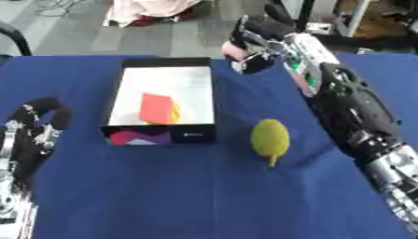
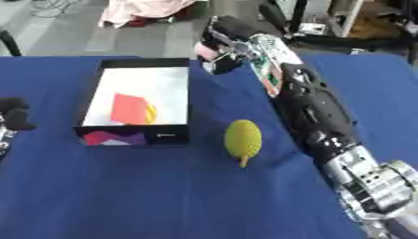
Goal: Pick up objects on the table and place them in the box.
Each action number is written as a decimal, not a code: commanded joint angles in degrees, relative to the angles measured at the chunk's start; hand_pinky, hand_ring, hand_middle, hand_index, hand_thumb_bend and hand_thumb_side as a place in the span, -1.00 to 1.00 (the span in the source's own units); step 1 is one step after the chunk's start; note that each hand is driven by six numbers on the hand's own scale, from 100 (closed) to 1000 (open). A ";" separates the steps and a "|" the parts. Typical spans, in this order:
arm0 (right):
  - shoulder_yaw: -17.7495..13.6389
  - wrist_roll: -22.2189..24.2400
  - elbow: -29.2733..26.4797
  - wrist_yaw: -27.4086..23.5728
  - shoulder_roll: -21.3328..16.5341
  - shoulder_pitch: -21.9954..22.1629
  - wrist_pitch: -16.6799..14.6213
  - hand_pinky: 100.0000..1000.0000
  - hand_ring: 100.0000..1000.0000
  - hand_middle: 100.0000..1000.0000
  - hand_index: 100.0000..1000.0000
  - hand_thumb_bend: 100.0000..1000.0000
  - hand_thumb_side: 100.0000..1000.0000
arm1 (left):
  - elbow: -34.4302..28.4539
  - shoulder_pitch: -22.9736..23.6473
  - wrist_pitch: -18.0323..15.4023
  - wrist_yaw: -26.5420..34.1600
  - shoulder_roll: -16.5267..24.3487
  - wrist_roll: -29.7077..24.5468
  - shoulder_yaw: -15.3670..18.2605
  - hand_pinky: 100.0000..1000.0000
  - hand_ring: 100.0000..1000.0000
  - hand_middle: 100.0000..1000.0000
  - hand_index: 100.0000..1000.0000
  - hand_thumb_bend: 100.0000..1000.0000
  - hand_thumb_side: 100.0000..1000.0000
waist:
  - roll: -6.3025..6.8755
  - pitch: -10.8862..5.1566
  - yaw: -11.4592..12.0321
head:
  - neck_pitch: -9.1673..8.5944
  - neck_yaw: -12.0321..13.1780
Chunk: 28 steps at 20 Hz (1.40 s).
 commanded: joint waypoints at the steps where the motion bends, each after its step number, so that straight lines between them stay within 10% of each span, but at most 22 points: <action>1: 0.39 -1.60 1.27 2.99 3.25 -1.65 -0.24 0.77 0.45 -0.05 0.28 -1.00 -0.83 | -1.10 -0.92 -0.14 0.18 0.07 -0.19 -0.04 0.20 0.73 0.22 0.43 0.48 0.16 | 0.79 -0.53 0.03 | -0.11 -0.20; 2: 0.58 -1.59 1.74 3.96 4.00 -1.45 -0.65 0.80 0.52 0.17 0.50 -1.00 -0.75 | -1.10 -0.96 -0.16 0.19 0.04 -0.18 -0.04 0.20 0.73 0.22 0.43 0.48 0.16 | 0.75 -0.53 0.06 | -0.11 -0.16; 4: 0.87 -1.06 2.49 5.92 4.89 -1.07 -1.72 0.86 0.66 0.59 0.84 -1.00 0.17 | -1.07 -0.99 -0.20 0.17 0.00 -0.18 -0.07 0.20 0.73 0.22 0.43 0.48 0.17 | 0.67 -0.56 0.07 | -0.11 -0.14; 7: 0.48 -0.75 2.33 8.26 5.05 -0.79 -3.05 0.88 0.73 0.81 0.94 -1.00 0.54 | -1.05 -1.00 -0.25 0.12 0.00 -0.10 0.02 0.20 0.73 0.22 0.43 0.48 0.17 | 0.63 -0.61 -0.11 | -0.11 0.13; 18: 1.04 0.89 -9.04 0.51 -4.51 3.40 -7.71 0.88 0.72 0.78 0.94 -1.00 0.26 | -0.97 -0.19 -0.04 -0.21 1.05 0.82 1.01 0.20 0.73 0.22 0.43 0.48 0.16 | 0.01 -1.04 -2.76 | -0.11 2.78; 28: 6.63 9.67 -22.96 -8.85 -18.32 16.76 -12.68 0.92 0.80 0.84 0.97 -1.00 0.61 | -1.03 0.31 0.08 -0.37 2.01 1.37 1.50 0.20 0.73 0.22 0.43 0.48 0.16 | -0.66 -1.28 -4.17 | -0.11 3.82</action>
